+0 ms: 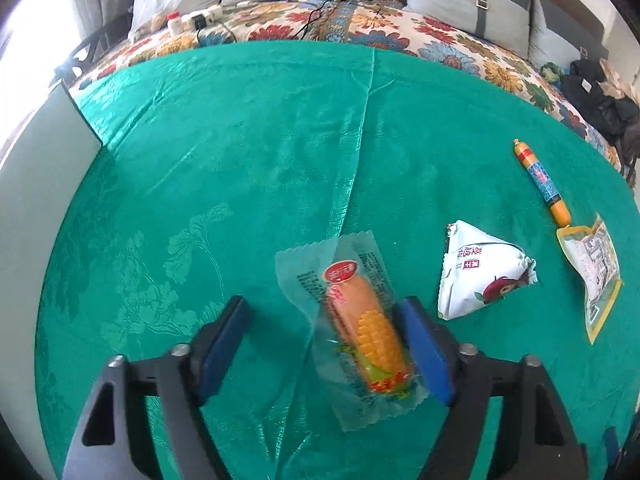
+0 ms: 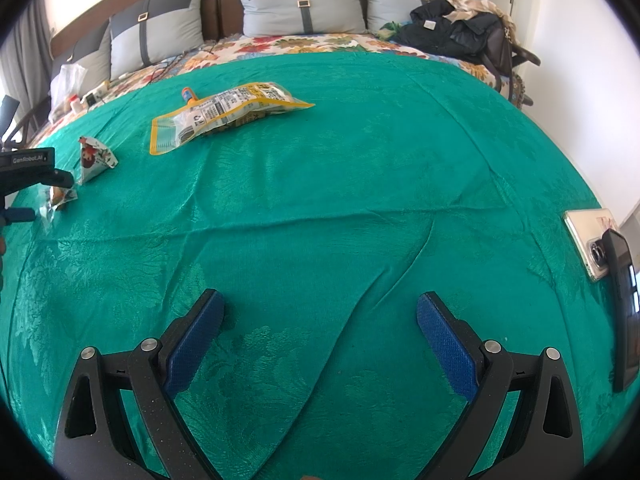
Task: Organize snacks
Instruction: 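Move the left tool to the clear corn sausage pack while the right tool approaches the white triangular pack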
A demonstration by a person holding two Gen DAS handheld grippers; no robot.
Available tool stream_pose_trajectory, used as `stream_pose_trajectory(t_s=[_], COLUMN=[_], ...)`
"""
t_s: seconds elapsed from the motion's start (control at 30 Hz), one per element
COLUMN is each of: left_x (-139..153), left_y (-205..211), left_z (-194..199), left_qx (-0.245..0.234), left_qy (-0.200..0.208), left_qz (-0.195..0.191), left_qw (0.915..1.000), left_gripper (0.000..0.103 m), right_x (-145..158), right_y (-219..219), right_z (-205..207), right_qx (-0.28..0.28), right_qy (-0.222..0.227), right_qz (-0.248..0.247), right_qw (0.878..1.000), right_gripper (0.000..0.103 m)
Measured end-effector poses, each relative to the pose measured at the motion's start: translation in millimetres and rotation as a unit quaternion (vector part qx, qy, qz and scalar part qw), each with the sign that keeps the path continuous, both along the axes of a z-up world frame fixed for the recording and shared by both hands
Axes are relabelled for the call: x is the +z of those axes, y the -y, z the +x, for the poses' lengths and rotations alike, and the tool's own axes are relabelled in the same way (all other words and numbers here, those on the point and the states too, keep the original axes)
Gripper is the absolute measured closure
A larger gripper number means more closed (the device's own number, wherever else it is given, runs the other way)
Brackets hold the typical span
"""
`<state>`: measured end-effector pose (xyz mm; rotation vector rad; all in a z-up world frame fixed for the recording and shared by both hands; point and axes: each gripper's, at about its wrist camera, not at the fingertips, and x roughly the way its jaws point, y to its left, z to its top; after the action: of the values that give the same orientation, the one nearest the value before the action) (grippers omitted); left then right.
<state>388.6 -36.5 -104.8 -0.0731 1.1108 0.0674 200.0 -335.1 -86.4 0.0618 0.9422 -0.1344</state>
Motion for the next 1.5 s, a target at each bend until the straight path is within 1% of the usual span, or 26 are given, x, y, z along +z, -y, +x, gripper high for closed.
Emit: stream_pose_trajectory(t_s=[0.03, 0.07, 0.13, 0.2, 0.3, 0.37, 0.4, 0.43, 0.47, 0.5, 0.53, 0.57, 0.6, 0.63, 0.67, 0.7, 0.73, 0.83, 0.93, 1.03, 1.1, 1.17, 1.23, 1.33, 1.43, 1.5], left_x=[2, 3, 8, 10, 11, 11, 12, 13, 13, 13, 13, 11, 5, 1, -2, -7, -8, -10, -9, -10, -10, -9, -10, -9, -10, -9], left_y=[2, 1, -6, -17, -34, -43, -48, -53, -59, -64, -68, -70, -71, -69, -65, -61, -64, -71, -73, -74, -74, -74, -74, -74, -74, -74], left_z=[-5, -9, -22, -45, -89, -120, -134, -145, -154, -160, -164, -167, -169, -170, -172, -172, -176, -181, -183, -182, -182, -182, -182, -182, -182, -182], left_qx=[-0.022, -0.039, -0.064, -0.090, -0.138, -0.173, -0.182, -0.181, -0.170, -0.152, -0.133, -0.112, -0.090, -0.076, -0.075, -0.076, -0.074, -0.051, -0.048, -0.048, -0.048, -0.048, -0.048, -0.048, -0.048, -0.048], left_qy=[0.006, 0.003, -0.003, -0.015, -0.043, -0.053, -0.050, -0.045, -0.034, -0.023, -0.012, -0.005, -0.003, 0.001, 0.017, 0.026, 0.048, 0.080, 0.083, 0.083, 0.083, 0.083, 0.083, 0.083, 0.082, 0.083], left_qz=[0.010, 0.015, 0.005, -0.029, -0.085, -0.095, -0.091, -0.083, -0.074, -0.066, -0.065, -0.060, -0.048, -0.034, -0.010, 0.018, 0.019, 0.009, 0.012, 0.012, 0.012, 0.012, 0.012, 0.012, 0.012, 0.011], left_qw=[0.9997, 0.9991, 0.9979, 0.9955, 0.9859, 0.9790, 0.9779, 0.9790, 0.9821, 0.9859, 0.9890, 0.9919, 0.9948, 0.9965, 0.9970, 0.9966, 0.9960, 0.9955, 0.9954, 0.9954, 0.9954, 0.9954, 0.9954, 0.9954, 0.9954, 0.9954], left_gripper=[0.066, 0.066, 0.069, 0.070, 0.071, 0.072, 0.071, 0.070, 0.068, 0.058, 0.042, 0.030, 0.009, 0.005, 0.004, 0.000, 0.000, 0.000, 0.000, 0.000, 0.000, 0.000, 0.000, 0.000, 0.000, 0.000], right_x=[0, 0, 0, 0, 0, 0, 0, 0, 0, 0, 0, 0, 0, 0, 0, 0, 0, 0, 1, 5, 15, 28, 38, 39, 22, 10], right_y=[0, 0, 0, 0, 0, 0, 0, 0, 0, 0, 0, 0, 0, 0, 0, 1, 1, 2, 2, -10, -36, -73, -107, -145, -175, -189], right_z=[0, 0, 0, 0, 0, 0, 0, 0, 0, 0, 0, 0, 0, 1, 1, 0, 0, 0, 0, -2, 0, 11, 35, 88, 139, 160], right_qx=[0.000, 0.000, 0.000, 0.000, 0.000, 0.000, 0.000, 0.000, 0.000, 0.000, 0.000, 0.000, 0.000, 0.000, 0.000, 0.000, 0.000, 0.000, 0.001, 0.021, 0.094, 0.171, 0.222, 0.256, 0.270, 0.274], right_qy=[0.000, 0.000, 0.000, 0.000, 0.000, 0.000, 0.000, 0.000, 0.000, 0.000, 0.000, 0.000, 0.000, 0.000, 0.000, 0.000, 0.000, 0.000, -0.001, -0.009, 0.013, 0.043, 0.059, 0.058, 0.015, -0.011], right_qz=[0.000, 0.000, 0.000, 0.000, 0.000, 0.000, 0.000, 0.000, 0.000, 0.000, 0.000, 0.000, 0.000, 0.001, 0.001, 0.002, 0.003, 0.004, 0.003, -0.002, 0.035, 0.047, 0.055, 0.058, 0.044, 0.027], right_qw=[1.000, 1.000, 1.000, 1.000, 1.000, 1.000, 1.000, 1.000, 1.000, 1.000, 1.000, 1.000, 1.000, 1.000, 1.000, 1.000, 1.000, 1.000, 1.000, 1.000, 0.995, 0.983, 0.972, 0.963, 0.962, 0.961], right_gripper=[0.004, 0.004, 0.004, 0.004, 0.004, 0.004, 0.004, 0.004, 0.004, 0.004, 0.004, 0.004, 0.004, 0.004, 0.004, 0.004, 0.004, 0.004, 0.004, 0.005, 0.006, 0.006, 0.006, 0.006, 0.008, 0.008])
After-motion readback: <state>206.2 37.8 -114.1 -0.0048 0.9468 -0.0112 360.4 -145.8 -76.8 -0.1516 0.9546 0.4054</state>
